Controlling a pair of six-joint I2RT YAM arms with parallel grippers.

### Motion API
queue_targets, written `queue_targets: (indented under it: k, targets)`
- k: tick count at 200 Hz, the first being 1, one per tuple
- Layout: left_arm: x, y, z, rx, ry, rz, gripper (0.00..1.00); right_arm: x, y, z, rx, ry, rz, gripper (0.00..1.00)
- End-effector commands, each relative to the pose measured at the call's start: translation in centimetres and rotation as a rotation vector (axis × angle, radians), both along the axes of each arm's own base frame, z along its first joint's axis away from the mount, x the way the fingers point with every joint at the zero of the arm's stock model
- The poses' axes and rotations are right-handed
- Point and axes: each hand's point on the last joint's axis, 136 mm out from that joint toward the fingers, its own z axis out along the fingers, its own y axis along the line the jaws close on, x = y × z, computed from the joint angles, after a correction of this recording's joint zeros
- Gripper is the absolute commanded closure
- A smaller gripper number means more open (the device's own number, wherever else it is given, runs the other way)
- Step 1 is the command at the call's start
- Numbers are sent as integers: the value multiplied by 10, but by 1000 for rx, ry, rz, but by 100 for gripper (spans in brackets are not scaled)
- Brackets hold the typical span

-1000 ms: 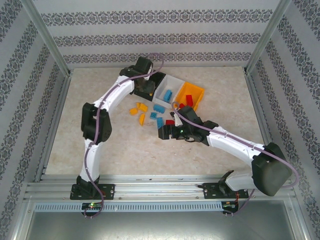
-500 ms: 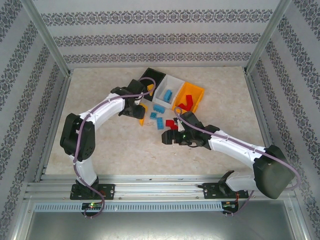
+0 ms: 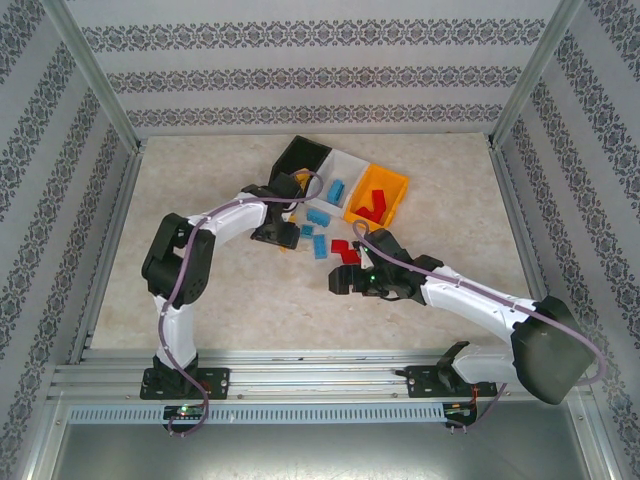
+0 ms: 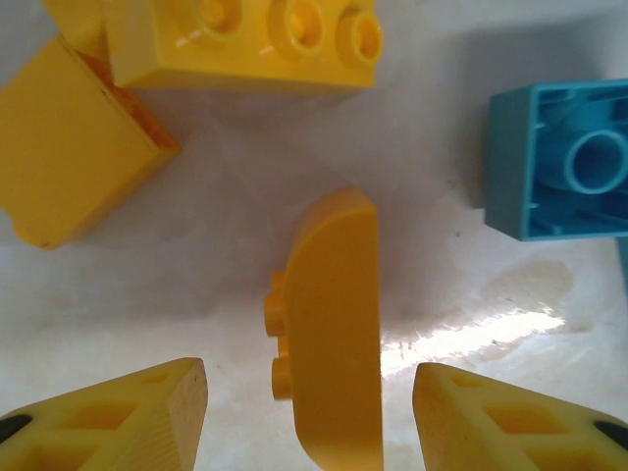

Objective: Sort the legos into containers by color

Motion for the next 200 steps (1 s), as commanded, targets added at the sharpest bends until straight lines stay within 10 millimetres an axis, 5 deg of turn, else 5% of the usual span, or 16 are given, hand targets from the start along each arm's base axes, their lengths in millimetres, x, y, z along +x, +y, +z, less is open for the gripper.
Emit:
queue_targets:
  k: [1,67,103,127,169,200]
  targets:
    - [11,-9,4,-17,-30,-1,43,-3,-4,-4,-21,-5,-8,17]
    - [14,-10,-8,-2,-9,-14,62,0,-1,-4,-15,-9,-9,17]
    - [12,-10,-2,-6,-16,-15,79,2,-1,-2,-14,-14,-10,17]
    - [9,-8,8,-12,-25,-15,80,2,-1,0,-8,-20,-11,17]
    - [14,-5,67,-66,-138,-2,81,5,1,1,-2,-30,-9,17]
    - [44,-2,122,-102,-274,4,81,9,7,2,13,-27,-5,17]
